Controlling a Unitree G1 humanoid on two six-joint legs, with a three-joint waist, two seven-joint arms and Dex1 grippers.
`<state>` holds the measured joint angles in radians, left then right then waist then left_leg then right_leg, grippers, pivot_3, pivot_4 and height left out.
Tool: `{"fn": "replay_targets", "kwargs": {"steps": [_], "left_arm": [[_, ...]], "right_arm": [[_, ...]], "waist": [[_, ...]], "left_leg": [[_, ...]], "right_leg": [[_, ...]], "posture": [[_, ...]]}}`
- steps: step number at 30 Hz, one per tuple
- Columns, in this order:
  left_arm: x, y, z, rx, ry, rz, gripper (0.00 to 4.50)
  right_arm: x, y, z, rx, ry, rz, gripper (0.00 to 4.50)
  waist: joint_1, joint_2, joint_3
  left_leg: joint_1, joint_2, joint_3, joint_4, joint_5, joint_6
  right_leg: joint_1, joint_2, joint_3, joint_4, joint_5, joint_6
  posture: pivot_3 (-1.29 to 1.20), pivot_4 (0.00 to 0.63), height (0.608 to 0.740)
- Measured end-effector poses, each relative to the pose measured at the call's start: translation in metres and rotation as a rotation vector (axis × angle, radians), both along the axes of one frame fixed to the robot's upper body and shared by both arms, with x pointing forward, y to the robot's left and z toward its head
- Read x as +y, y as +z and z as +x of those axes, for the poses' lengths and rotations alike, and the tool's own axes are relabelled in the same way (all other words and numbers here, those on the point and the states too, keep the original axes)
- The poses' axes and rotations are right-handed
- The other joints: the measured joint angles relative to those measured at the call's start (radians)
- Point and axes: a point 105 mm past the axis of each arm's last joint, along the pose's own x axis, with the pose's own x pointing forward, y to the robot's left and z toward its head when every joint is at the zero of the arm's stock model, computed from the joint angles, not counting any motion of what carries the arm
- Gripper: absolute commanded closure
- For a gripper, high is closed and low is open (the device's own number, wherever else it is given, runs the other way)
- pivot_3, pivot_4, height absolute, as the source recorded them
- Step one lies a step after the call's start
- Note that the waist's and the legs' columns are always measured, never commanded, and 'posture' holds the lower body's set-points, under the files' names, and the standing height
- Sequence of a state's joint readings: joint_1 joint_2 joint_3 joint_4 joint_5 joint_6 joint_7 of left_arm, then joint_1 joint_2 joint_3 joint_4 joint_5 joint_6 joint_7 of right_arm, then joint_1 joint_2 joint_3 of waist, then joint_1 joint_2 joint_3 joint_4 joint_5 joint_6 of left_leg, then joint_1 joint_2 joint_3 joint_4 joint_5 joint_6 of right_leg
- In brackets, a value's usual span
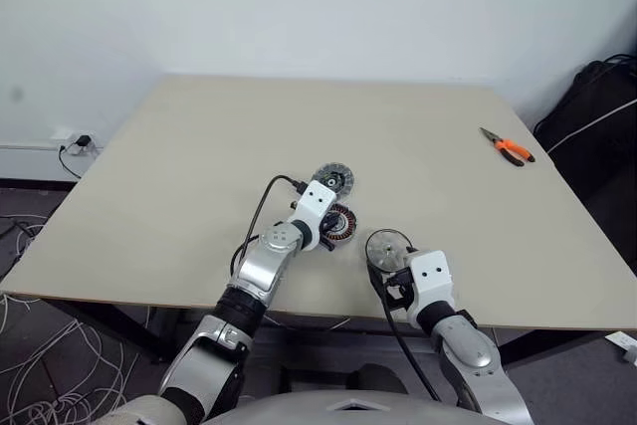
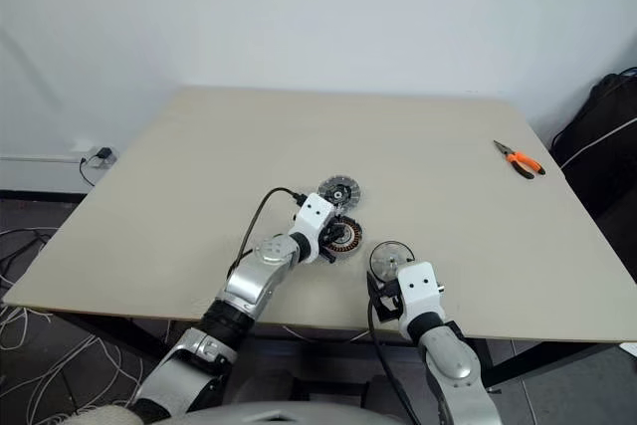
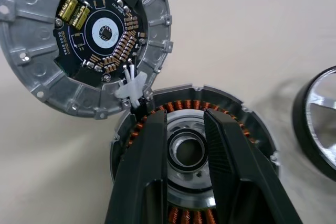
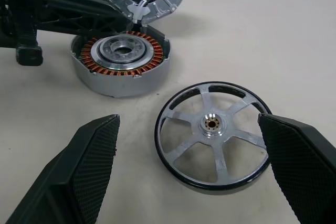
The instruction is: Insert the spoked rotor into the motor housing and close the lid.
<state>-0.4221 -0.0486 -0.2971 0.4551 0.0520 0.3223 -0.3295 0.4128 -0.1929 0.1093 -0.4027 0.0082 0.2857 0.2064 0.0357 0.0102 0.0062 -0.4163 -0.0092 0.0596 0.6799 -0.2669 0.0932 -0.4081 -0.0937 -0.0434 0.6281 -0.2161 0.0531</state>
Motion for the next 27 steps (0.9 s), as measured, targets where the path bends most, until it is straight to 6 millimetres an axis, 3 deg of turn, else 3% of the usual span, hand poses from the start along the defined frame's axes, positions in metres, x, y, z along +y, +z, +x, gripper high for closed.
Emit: {"fn": "replay_targets", "kwargs": {"steps": [9, 16, 19, 23, 26, 27], "left_arm": [[-0.006, -0.014, -0.001, 0.046, 0.002, 0.002, 3.82], [-0.006, -0.014, 0.000, 0.057, 0.020, -0.035, 1.47], [-0.004, -0.003, 0.001, 0.017, 0.038, -0.093, 1.47], [-0.003, 0.018, -0.004, -0.039, 0.040, -0.196, 2.49], [0.005, 0.025, -0.012, -0.066, 0.033, -0.232, 3.52], [0.008, 0.025, -0.016, -0.072, 0.029, -0.234, 3.84]], "right_arm": [[-0.002, 0.001, 0.000, -0.011, -0.013, -0.001, 0.00], [-0.002, 0.000, -0.001, -0.010, -0.013, -0.001, 0.00], [-0.002, 0.000, -0.001, -0.008, -0.012, -0.002, 0.00], [-0.002, 0.000, -0.001, -0.008, -0.010, -0.001, 0.00], [-0.001, 0.000, 0.000, -0.008, -0.010, 0.005, 0.00], [0.000, 0.000, 0.001, -0.009, -0.010, 0.014, 0.19]], "waist": [[0.000, -0.001, 0.001], [0.000, -0.001, 0.001], [-0.001, -0.001, 0.001], [-0.001, 0.000, 0.000], [-0.006, 0.002, -0.001], [-0.008, 0.002, -0.001]], "left_leg": [[0.000, 0.000, 0.000, 0.001, -0.001, -0.001], [-0.001, 0.000, 0.000, 0.001, -0.001, -0.001], [-0.001, 0.000, 0.000, 0.001, -0.001, -0.001], [-0.002, 0.000, 0.000, 0.001, -0.001, -0.001], [-0.001, 0.000, 0.000, 0.001, -0.001, -0.002], [-0.001, 0.000, 0.000, 0.001, -0.001, -0.002]], "right_leg": [[0.000, -0.001, 0.000, 0.000, 0.001, 0.001], [0.000, -0.002, 0.001, 0.000, 0.001, 0.001], [-0.001, -0.002, 0.002, 0.000, 0.001, 0.001], [-0.001, -0.003, 0.004, 0.000, 0.001, 0.001], [-0.001, -0.003, 0.004, 0.000, 0.001, 0.001], [-0.001, -0.003, 0.004, 0.000, 0.001, 0.000]], "posture": [[0.00, 0.000, 0.740], [0.00, 0.000, 0.740], [0.00, 0.000, 0.740], [0.00, 0.000, 0.740], [0.00, 0.000, 0.740], [0.00, 0.000, 0.740]]}}
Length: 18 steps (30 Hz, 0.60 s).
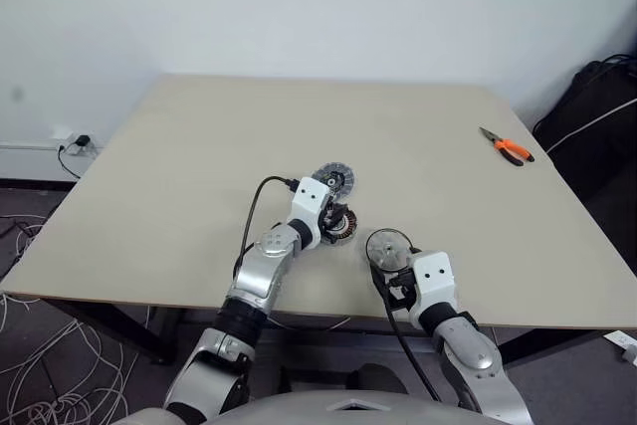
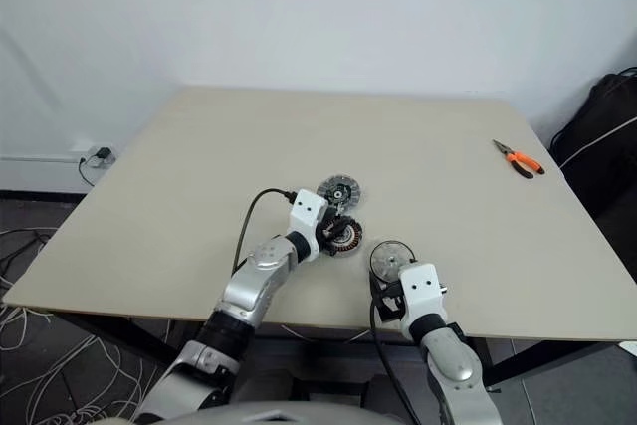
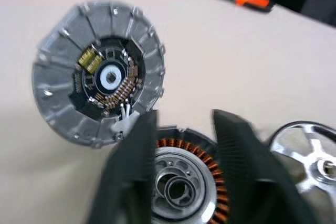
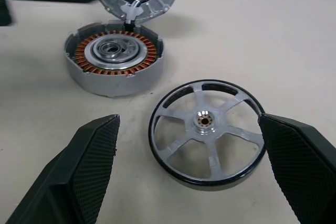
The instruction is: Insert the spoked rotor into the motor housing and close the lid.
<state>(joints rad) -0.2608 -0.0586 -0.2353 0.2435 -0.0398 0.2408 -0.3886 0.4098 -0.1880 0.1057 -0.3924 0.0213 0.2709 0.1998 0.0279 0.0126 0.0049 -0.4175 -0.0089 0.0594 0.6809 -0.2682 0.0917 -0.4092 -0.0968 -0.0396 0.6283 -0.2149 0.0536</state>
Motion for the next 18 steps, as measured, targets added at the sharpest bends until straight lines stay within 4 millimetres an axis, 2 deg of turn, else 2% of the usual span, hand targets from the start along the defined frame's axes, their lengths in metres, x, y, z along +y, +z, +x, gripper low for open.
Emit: {"fn": "replay_targets", "kwargs": {"steps": [2, 5, 10, 13, 14, 18], "left_arm": [[0.008, -0.004, -0.008, -0.001, 0.000, 0.010, 4.49], [0.025, -0.012, -0.018, 0.011, 0.035, 0.009, 4.50], [0.064, -0.024, -0.027, -0.041, 0.174, 0.082, 4.50], [0.078, -0.034, -0.039, -0.038, 0.201, 0.117, 4.50], [0.079, -0.037, -0.044, -0.038, 0.204, 0.116, 4.50], [0.081, -0.038, -0.057, -0.066, 0.212, 0.119, 4.50]], "right_arm": [[0.002, 0.002, 0.003, -0.003, 0.005, 0.012, 0.64], [0.005, 0.004, 0.009, 0.000, 0.015, 0.015, 1.57], [0.013, 0.001, 0.020, 0.031, 0.045, 0.017, 3.28], [0.022, 0.002, 0.029, 0.040, 0.076, 0.005, 4.25], [0.026, 0.004, 0.033, 0.035, 0.092, -0.001, 4.46], [0.046, 0.015, 0.052, 0.018, 0.146, -0.016, 4.46]], "waist": [[-0.001, 0.000, 0.000], [-0.001, 0.000, 0.000], [0.000, 0.001, 0.000], [0.000, 0.001, 0.000], [0.000, 0.001, 0.000], [0.001, 0.002, 0.001]], "left_leg": [[0.000, 0.000, 0.000, 0.000, 0.000, 0.000], [0.000, 0.000, 0.000, 0.000, 0.000, 0.000], [0.000, 0.000, 0.000, 0.000, 0.000, 0.000], [0.000, 0.000, 0.000, 0.000, 0.000, 0.000], [0.000, 0.000, 0.000, 0.000, 0.000, 0.000], [0.000, 0.000, 0.000, 0.000, 0.000, 0.000]], "right_leg": [[0.000, 0.000, 0.000, 0.000, 0.000, 0.000], [0.000, 0.000, 0.000, 0.001, 0.000, 0.000], [0.000, 0.000, 0.000, 0.001, 0.000, -0.001], [0.000, 0.000, 0.000, 0.000, 0.000, -0.001], [0.000, 0.000, 0.000, 0.000, 0.000, -0.001], [-0.001, -0.001, 0.000, 0.001, 0.001, -0.001]], "posture": [[0.00, 0.000, 0.740], [0.00, 0.000, 0.740], [0.00, 0.000, 0.740], [0.00, 0.000, 0.740], [0.00, 0.000, 0.740], [0.00, 0.000, 0.740]]}}
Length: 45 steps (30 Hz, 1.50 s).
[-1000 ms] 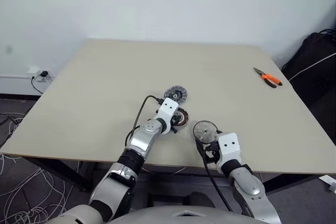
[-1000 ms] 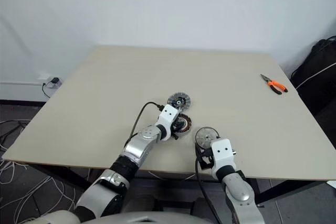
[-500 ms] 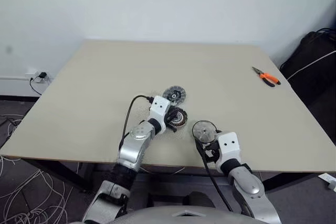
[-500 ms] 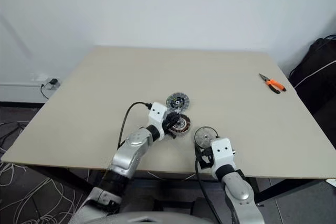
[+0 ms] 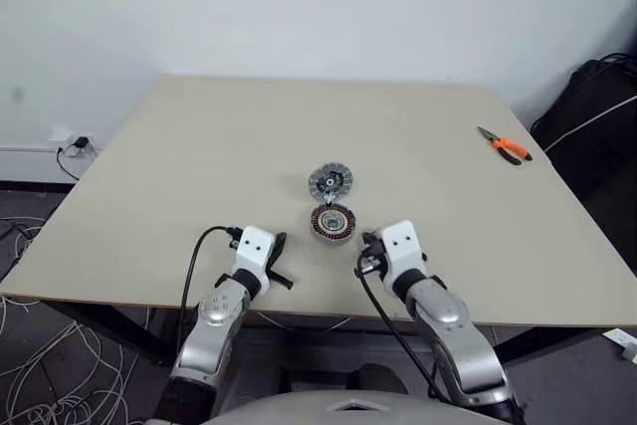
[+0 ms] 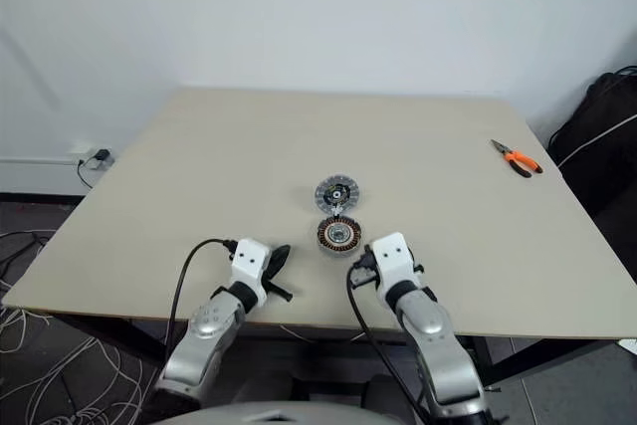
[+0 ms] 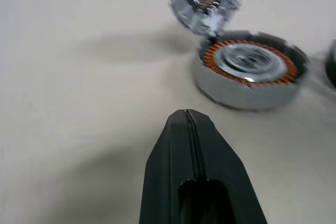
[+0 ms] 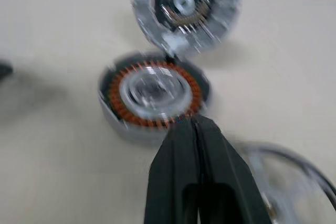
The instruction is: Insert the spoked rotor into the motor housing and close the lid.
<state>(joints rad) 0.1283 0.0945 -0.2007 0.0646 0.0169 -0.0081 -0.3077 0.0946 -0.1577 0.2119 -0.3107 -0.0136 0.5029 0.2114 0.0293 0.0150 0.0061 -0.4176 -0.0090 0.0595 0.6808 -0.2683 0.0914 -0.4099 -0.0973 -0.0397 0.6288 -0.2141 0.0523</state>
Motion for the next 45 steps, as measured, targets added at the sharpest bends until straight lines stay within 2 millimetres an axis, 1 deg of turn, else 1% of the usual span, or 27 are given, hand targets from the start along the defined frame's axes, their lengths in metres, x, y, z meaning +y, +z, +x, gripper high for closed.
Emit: {"fn": "replay_targets", "kwargs": {"steps": [3, 6, 8, 12, 18, 26, 35, 45], "left_arm": [[-0.004, 0.008, -0.003, -0.027, -0.006, -0.042, 4.50], [-0.012, 0.017, -0.011, -0.064, -0.089, -0.049, 4.50], [-0.015, 0.015, -0.016, -0.055, -0.126, -0.043, 4.50], [-0.017, 0.009, -0.023, -0.028, -0.170, -0.033, 4.50], [-0.014, 0.006, -0.022, -0.015, -0.150, -0.015, 4.50], [-0.012, 0.006, -0.020, -0.019, -0.129, -0.005, 4.50], [-0.013, 0.006, -0.020, -0.018, -0.141, -0.008, 4.50], [-0.014, 0.006, -0.020, -0.017, -0.143, -0.011, 4.50]], "right_arm": [[0.011, 0.005, 0.014, 0.002, 0.025, -0.024, 4.46], [0.018, 0.007, 0.026, 0.025, 0.032, -0.045, 4.46], [0.020, 0.006, 0.032, 0.040, 0.032, -0.058, 4.46], [0.024, -0.003, 0.041, 0.107, 0.031, -0.092, 4.46], [0.032, -0.015, 0.036, 0.177, 0.063, -0.114, 4.46], [0.037, -0.023, 0.024, 0.238, 0.084, -0.115, 4.46], [0.042, -0.018, 0.029, 0.228, 0.087, -0.105, 4.46], [0.043, -0.023, 0.035, 0.235, 0.088, -0.114, 4.46]], "waist": [[-0.001, 0.000, 0.000], [-0.004, 0.001, 0.000], [-0.005, 0.002, 0.000], [-0.011, 0.002, 0.001], [-0.014, 0.003, 0.001], [-0.016, 0.003, 0.001], [-0.017, 0.003, 0.001], [-0.017, 0.004, 0.002]], "left_leg": [[0.000, 0.000, 0.000, 0.000, 0.000, 0.000], [0.000, 0.000, 0.000, 0.000, 0.000, 0.000], [0.000, 0.000, 0.000, 0.000, 0.000, 0.000], [0.000, 0.000, 0.000, -0.001, 0.000, 0.000], [0.000, 0.000, 0.001, -0.001, 0.000, 0.000], [0.000, 0.000, 0.001, -0.001, 0.000, 0.000], [0.000, 0.000, 0.001, -0.001, 0.000, 0.000], [0.000, 0.000, 0.001, -0.001, 0.000, 0.000]], "right_leg": [[0.000, 0.000, 0.000, 0.000, 0.000, -0.001], [0.000, 0.000, 0.000, 0.000, 0.000, -0.001], [-0.001, 0.001, 0.000, 0.000, 0.000, -0.001], [-0.001, 0.001, -0.001, 0.000, 0.000, -0.001], [-0.001, 0.001, -0.001, 0.000, 0.000, -0.001], [-0.001, 0.001, -0.002, 0.000, 0.000, -0.001], [-0.002, 0.002, -0.002, 0.000, 0.000, -0.001], [-0.002, 0.002, -0.002, 0.000, 0.000, -0.001]], "posture": [[0.00, 0.000, 0.740], [0.00, 0.000, 0.740], [0.00, 0.000, 0.740], [0.00, 0.000, 0.740], [0.00, 0.000, 0.740], [0.00, 0.000, 0.740], [0.00, 0.000, 0.740], [0.00, 0.000, 0.740]]}}
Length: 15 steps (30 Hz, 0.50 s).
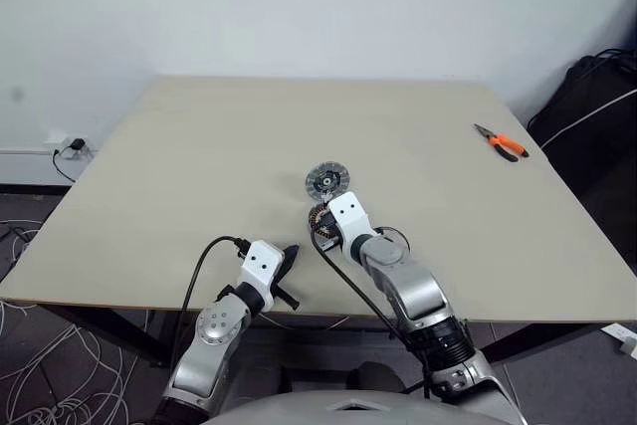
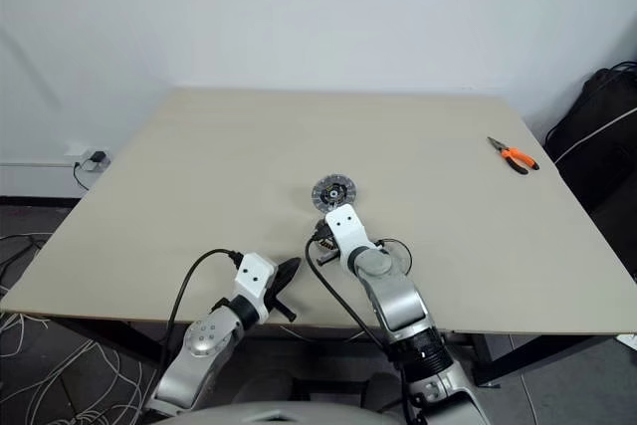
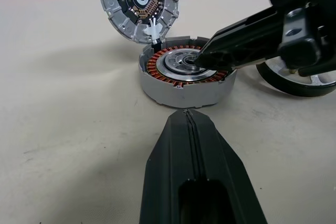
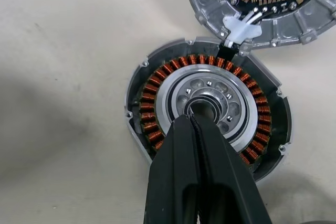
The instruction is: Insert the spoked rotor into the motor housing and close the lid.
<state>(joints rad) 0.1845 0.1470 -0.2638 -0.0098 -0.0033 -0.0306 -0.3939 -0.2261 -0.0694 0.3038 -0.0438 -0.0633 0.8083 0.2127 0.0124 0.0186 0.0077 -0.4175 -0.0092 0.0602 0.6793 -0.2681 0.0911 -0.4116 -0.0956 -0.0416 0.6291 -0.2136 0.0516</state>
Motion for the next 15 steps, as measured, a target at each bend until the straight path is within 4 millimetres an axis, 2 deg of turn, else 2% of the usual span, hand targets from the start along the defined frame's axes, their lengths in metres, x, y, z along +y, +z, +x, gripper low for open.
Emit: {"fn": "replay_targets", "kwargs": {"steps": [15], "left_arm": [[-0.0012, 0.0012, 0.0012, -0.003, -0.001, -0.004, 4.50]], "right_arm": [[-0.0032, -0.0009, 0.0101, -0.011, -0.027, 0.005, 4.46]], "waist": [[0.000, 0.001, 0.000]], "left_leg": [[0.000, 0.000, 0.000, 0.000, 0.000, 0.000]], "right_leg": [[0.000, 0.000, 0.000, 0.000, 0.000, 0.000]], "posture": [[0.00, 0.000, 0.740]]}}
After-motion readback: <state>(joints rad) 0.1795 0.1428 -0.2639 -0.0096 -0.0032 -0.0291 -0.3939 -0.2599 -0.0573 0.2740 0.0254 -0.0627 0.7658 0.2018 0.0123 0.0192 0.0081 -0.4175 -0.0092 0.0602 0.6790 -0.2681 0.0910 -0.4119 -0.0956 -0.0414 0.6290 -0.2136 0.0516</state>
